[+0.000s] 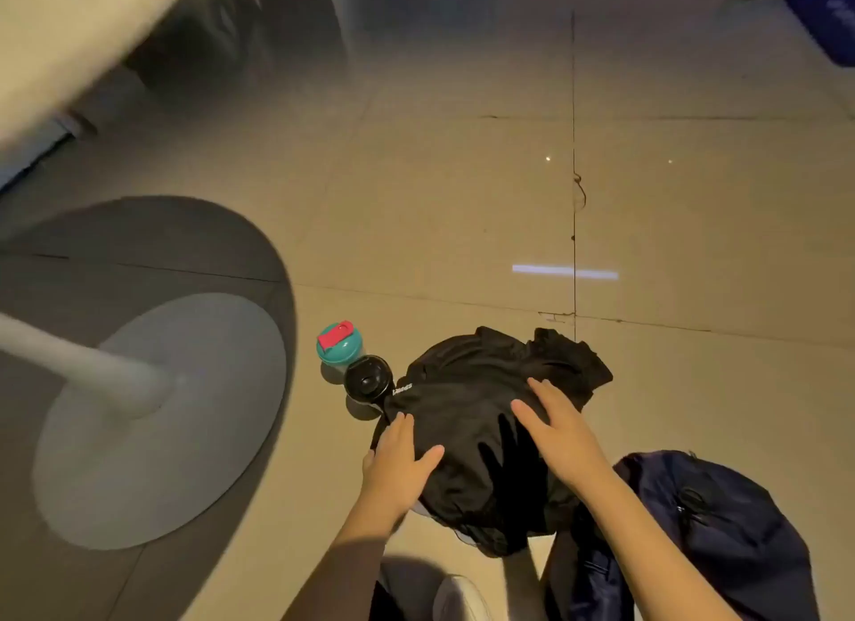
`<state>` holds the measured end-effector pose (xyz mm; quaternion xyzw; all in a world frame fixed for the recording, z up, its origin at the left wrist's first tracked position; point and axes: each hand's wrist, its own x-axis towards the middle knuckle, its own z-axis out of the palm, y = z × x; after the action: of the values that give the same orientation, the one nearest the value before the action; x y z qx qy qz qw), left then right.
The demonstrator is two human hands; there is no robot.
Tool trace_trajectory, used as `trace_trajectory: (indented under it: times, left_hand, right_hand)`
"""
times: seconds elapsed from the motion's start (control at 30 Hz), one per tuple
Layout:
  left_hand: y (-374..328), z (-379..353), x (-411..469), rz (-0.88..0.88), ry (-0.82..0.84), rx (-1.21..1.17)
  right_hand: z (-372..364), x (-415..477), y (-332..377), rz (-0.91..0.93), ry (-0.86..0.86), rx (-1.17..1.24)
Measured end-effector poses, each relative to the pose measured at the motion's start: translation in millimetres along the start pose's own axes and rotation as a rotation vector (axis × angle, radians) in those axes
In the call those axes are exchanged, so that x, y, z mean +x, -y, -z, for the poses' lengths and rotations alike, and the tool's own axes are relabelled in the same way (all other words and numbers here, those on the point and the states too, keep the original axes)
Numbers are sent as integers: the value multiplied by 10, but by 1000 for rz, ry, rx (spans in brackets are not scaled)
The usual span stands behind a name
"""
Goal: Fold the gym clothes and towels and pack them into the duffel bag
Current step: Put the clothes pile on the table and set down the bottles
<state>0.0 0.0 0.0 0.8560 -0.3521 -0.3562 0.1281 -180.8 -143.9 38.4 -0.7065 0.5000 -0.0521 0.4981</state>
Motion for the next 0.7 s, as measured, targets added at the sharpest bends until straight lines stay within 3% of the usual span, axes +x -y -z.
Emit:
trace_trajectory:
  times: [0.23, 0.5, 0.7]
  left_hand:
    - [209, -364, 619, 53, -9, 169]
    - [559, -772, 1211, 253, -115, -198]
    - [728, -957, 1348, 306, -60, -156]
  right_hand:
    - [-217, 751, -568, -99, 13, -267]
    - [-198, 1537, -1031, -219, 33, -485]
    - [-339, 1715, -1489, -343, 151, -369]
